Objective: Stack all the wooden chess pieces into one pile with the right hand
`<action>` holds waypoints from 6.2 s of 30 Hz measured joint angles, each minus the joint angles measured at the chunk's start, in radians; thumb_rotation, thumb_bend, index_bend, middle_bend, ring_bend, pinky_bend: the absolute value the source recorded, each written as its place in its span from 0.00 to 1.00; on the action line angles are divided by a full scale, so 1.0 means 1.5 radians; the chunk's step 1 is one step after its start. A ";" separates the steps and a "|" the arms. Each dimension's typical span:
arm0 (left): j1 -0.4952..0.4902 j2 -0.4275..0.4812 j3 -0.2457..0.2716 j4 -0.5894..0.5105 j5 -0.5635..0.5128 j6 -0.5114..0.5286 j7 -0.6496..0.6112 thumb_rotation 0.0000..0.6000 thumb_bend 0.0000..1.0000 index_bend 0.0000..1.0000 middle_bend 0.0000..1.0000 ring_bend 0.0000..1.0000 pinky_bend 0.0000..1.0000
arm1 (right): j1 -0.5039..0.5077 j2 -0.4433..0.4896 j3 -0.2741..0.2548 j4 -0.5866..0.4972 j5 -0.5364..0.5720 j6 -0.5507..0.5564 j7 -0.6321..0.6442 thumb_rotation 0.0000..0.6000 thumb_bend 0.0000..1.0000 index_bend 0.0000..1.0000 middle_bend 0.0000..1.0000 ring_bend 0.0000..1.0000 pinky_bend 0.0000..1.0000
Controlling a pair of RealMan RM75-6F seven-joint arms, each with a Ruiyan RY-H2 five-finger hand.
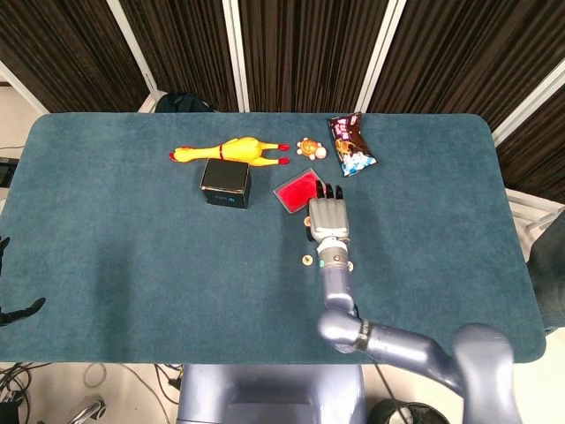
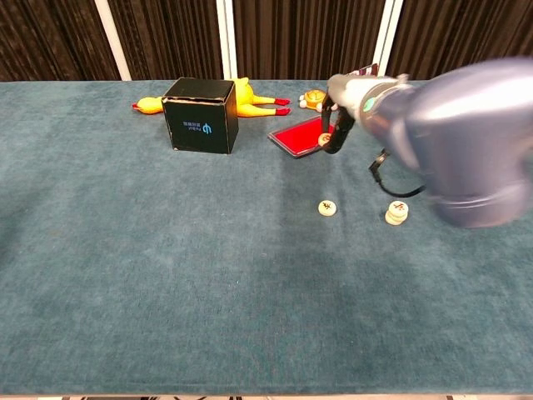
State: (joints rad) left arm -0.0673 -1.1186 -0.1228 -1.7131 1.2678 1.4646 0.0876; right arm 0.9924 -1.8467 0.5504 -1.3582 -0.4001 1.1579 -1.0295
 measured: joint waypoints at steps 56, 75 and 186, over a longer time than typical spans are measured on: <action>0.000 -0.002 0.000 0.002 -0.007 -0.003 0.013 1.00 0.01 0.05 0.01 0.00 0.15 | -0.144 0.153 -0.232 -0.224 -0.096 0.075 0.092 1.00 0.42 0.51 0.00 0.00 0.00; -0.001 -0.003 0.002 0.005 -0.005 -0.003 0.018 1.00 0.01 0.05 0.01 0.00 0.15 | -0.141 0.141 -0.236 -0.205 -0.089 0.067 0.096 1.00 0.42 0.51 0.00 0.00 0.00; -0.001 -0.005 -0.005 -0.003 -0.024 -0.004 0.023 1.00 0.01 0.05 0.01 0.00 0.15 | -0.049 -0.075 -0.149 0.002 -0.056 0.043 0.065 1.00 0.42 0.47 0.00 0.00 0.00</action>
State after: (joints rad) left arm -0.0693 -1.1255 -0.1297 -1.7178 1.2325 1.4584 0.1223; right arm 0.9190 -1.9596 0.3276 -1.3556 -0.4839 1.2229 -0.9315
